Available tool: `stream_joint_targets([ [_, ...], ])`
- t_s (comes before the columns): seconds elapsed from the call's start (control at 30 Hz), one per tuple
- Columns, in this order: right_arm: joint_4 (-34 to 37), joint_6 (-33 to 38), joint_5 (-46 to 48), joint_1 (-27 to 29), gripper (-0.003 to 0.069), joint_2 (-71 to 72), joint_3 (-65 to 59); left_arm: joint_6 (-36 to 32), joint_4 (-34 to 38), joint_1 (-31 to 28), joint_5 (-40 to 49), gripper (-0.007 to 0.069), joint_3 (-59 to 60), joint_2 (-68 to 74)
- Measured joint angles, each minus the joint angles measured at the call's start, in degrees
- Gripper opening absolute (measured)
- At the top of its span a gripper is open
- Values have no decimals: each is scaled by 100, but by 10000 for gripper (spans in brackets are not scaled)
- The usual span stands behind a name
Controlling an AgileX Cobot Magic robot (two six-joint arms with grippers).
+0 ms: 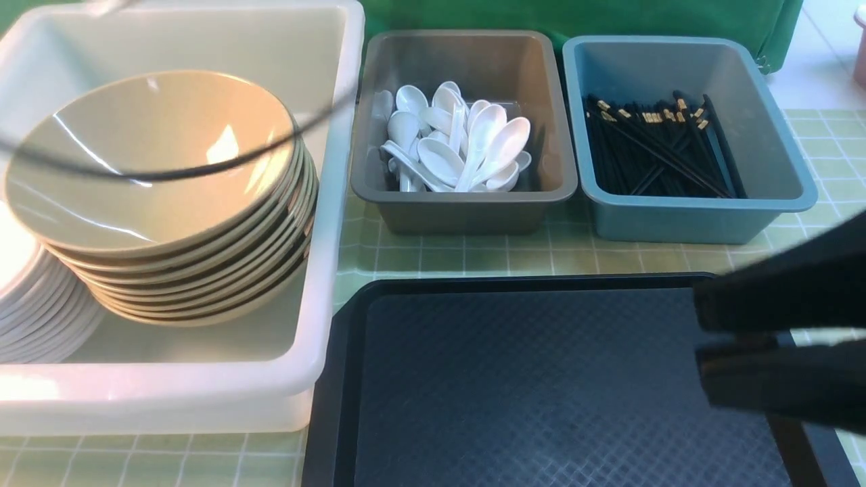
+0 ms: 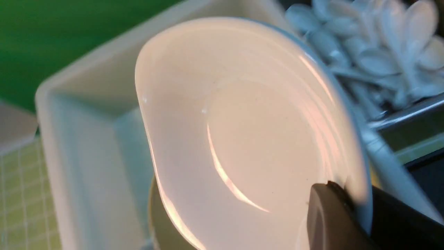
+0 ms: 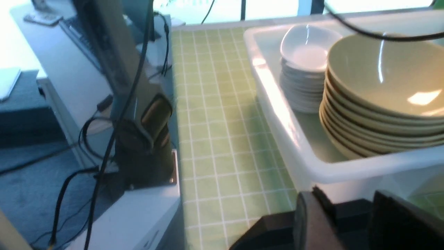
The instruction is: On green table put chopsticks spoon bowls plates into blue grey white boxes.
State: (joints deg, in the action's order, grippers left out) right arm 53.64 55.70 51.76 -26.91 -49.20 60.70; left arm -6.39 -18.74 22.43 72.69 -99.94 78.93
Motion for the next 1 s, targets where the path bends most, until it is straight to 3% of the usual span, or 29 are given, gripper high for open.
stream_joint_targets([
  [0.07, 67, 18, -25, 0, 235, 0, 0, 0, 28, -304, 5, 15, 252, -138],
  [0.1, 128, 50, -30, 0, 235, 0, 0, 2, 57, -788, 17, 15, 638, -324],
  [0.33, 176, 143, -41, 0, 235, 0, 0, 142, 379, -2624, -4, 15, 1852, -802],
  [0.47, 178, 143, -24, 0, 235, 0, 0, 149, 735, -3252, -527, 15, 2417, -802],
  [0.73, 192, 143, 150, 0, 235, 0, 0, 149, 766, -3583, -1989, 15, 3375, -537],
  [1.0, 192, 143, 223, 0, 235, 0, 0, 285, 1123, -3569, -2760, 17, 4016, -264],
])
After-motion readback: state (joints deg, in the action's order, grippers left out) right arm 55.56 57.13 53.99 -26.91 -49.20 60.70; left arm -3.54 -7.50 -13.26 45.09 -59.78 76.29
